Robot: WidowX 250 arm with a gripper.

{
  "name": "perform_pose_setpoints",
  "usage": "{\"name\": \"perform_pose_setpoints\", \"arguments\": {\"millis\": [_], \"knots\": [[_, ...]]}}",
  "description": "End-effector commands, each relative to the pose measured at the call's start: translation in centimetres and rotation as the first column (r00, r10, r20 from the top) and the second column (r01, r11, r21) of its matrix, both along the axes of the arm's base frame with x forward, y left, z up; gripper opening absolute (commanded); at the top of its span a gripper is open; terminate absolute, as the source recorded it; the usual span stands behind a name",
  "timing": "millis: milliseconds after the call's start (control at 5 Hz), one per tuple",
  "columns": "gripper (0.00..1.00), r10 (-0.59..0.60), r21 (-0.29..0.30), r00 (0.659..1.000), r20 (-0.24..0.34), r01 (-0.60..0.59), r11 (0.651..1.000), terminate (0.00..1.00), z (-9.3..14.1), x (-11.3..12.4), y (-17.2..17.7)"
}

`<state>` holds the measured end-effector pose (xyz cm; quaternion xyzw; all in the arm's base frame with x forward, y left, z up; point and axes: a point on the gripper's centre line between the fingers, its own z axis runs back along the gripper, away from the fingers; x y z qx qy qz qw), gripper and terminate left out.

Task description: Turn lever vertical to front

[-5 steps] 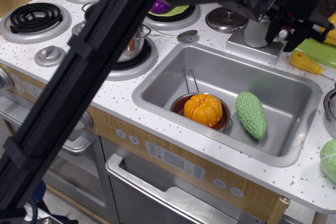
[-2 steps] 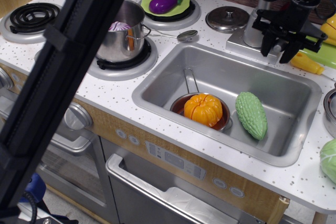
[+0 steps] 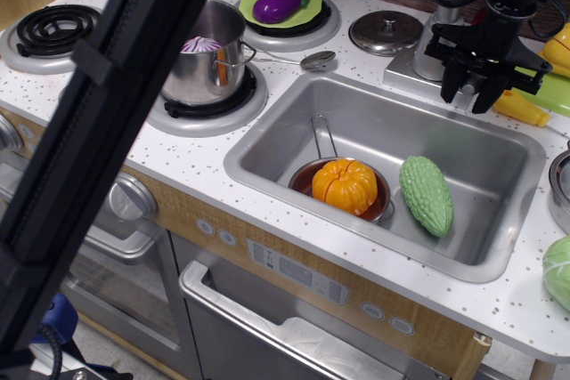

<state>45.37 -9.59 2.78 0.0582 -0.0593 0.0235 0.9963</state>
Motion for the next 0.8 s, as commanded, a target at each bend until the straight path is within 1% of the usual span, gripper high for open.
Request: {"name": "perform_pose_setpoints", "arguments": {"millis": [0,400,600], "knots": [[1.0,0.015,-0.017,0.999,0.034,-0.015,1.0,0.0,3.0,0.98,1.27],[1.0,0.015,-0.017,0.999,0.034,-0.015,1.0,0.0,3.0,0.98,1.27],[1.0,0.015,-0.017,0.999,0.034,-0.015,1.0,1.0,3.0,0.98,1.27]]}}
